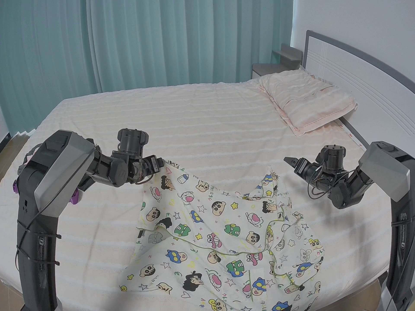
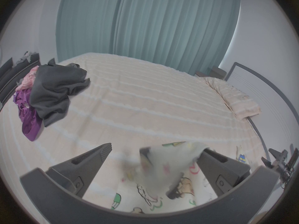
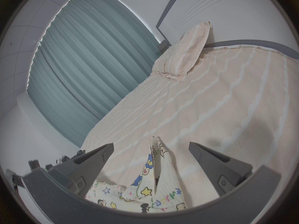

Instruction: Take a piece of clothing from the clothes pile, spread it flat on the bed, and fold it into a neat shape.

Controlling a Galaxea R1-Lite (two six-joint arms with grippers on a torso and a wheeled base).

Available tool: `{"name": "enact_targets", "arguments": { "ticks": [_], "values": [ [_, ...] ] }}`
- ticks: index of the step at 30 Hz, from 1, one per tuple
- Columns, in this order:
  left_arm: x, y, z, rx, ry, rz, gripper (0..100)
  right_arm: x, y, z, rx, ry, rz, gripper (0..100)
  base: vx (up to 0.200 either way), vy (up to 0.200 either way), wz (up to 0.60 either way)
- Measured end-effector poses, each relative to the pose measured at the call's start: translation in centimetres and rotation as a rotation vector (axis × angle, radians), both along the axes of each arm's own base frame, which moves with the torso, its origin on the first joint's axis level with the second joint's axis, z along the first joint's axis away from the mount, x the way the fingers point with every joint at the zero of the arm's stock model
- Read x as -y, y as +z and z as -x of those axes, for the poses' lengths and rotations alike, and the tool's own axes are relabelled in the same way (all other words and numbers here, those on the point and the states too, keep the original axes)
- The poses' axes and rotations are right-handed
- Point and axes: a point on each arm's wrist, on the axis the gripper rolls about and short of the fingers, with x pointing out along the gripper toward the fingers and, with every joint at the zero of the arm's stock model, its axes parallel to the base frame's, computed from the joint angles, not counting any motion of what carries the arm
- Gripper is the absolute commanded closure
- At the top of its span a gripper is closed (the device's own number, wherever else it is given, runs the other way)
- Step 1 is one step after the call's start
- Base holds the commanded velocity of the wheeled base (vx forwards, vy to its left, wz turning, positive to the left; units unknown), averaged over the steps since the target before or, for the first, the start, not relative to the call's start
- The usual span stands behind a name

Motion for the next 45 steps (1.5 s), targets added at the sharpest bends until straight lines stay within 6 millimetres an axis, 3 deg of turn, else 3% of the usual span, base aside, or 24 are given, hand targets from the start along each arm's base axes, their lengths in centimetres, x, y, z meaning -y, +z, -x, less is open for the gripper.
{"name": "enact_targets", "arguments": {
  "ticks": [5,13,22,31,45],
  "values": [
    [-0.6,0.8,0.0,-0.087,-0.059,0.034,0,0.3,-0.5,1.2,-0.003,0.025,0.040,0,0.000,0.000,0.00],
    [-2.8,2.7,-1.1,-0.045,-0.009,0.062,0,1.6,-1.1,3.3,-0.047,0.083,0.084,0,0.000,0.000,0.00],
    [-5.0,2.6,-0.6,-0.069,0.072,0.141,0,3.8,-1.7,7.2,-0.117,0.186,0.127,0,0.000,0.000,0.00],
    [-5.2,2.4,4.6,-0.169,0.081,0.312,0,5.0,-3.0,10.2,-0.167,0.270,0.176,0,0.000,0.000,0.00],
    [-3.4,3.6,16.1,-0.175,0.103,0.557,0,5.4,-5.8,13.2,-0.226,0.413,0.331,0,0.000,0.000,0.00]
  ]
}}
